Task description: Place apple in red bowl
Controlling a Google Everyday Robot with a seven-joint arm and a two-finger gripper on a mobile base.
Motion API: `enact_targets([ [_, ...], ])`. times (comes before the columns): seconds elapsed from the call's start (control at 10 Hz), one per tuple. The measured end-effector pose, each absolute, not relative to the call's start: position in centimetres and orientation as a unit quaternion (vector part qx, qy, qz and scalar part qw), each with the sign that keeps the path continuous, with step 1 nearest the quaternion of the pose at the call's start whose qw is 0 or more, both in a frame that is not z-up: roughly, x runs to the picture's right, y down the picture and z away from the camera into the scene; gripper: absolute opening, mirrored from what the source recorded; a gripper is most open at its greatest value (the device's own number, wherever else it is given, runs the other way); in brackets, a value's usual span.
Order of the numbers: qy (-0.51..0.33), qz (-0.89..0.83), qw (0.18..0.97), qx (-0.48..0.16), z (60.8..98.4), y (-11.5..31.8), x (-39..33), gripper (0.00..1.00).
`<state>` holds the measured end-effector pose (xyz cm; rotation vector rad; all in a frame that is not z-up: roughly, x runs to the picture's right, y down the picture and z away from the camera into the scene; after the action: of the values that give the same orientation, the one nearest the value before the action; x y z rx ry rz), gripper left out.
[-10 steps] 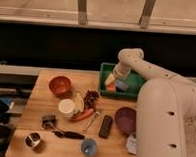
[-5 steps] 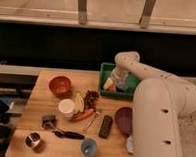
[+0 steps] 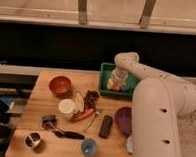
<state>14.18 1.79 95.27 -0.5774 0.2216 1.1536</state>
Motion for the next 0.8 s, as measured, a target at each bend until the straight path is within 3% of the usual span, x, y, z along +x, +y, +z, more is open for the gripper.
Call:
enact_targets([
  [0.8, 0.040, 0.545, 0.813, -0.200, 92.6, -5.4, 13.7, 0.18],
])
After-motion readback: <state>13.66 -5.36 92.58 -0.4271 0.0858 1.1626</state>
